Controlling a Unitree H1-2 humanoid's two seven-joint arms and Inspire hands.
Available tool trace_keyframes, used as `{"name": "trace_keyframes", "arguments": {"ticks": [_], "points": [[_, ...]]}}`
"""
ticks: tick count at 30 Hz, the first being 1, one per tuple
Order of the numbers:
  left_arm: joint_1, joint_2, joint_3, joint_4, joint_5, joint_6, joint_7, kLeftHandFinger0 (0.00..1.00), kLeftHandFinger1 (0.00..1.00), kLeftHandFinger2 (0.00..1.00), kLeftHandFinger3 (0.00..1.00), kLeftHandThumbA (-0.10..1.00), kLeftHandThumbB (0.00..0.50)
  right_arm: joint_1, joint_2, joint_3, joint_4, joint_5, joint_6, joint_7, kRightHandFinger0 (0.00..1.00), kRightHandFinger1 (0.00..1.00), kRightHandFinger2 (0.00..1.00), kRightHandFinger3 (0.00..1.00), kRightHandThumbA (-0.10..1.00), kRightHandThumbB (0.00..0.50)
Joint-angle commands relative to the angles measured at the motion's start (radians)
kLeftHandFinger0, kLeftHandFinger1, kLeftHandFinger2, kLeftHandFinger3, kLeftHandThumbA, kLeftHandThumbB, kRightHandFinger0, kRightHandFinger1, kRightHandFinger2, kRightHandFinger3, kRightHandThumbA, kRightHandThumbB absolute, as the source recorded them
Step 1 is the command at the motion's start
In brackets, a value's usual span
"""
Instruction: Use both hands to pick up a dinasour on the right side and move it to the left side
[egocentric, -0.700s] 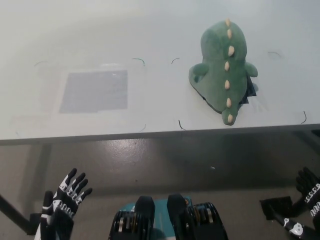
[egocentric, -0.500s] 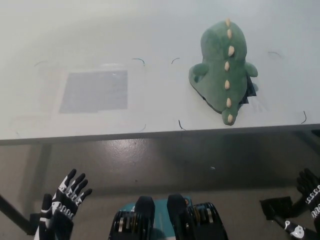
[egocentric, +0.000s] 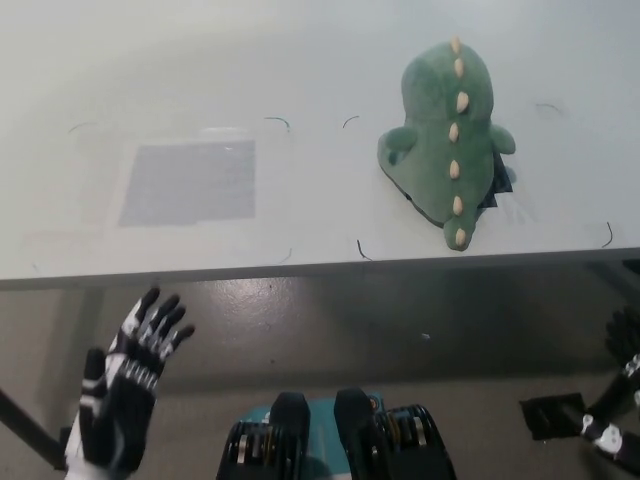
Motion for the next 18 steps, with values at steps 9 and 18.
{"name": "trace_keyframes", "arguments": {"ticks": [9, 18], "points": [[-0.269, -0.037, -0.03, -0.003, 0.057, 0.11, 0.05, 1.0, 1.0, 1.0, 1.0, 1.0, 0.348, -0.151, -0.049, -0.051, -0.024, 0.062, 0.056, -0.006, 1.0, 1.0, 1.0, 1.0, 1.0, 0.123], [-0.52, -0.068, -0.063, 0.176, 0.158, 0.106, 0.08, 1.0, 1.0, 1.0, 1.0, 1.0, 0.384, -0.339, -0.121, -0.113, 0.043, 0.007, 0.106, -0.041, 1.0, 1.0, 1.0, 1.0, 1.0, 0.166]]}}
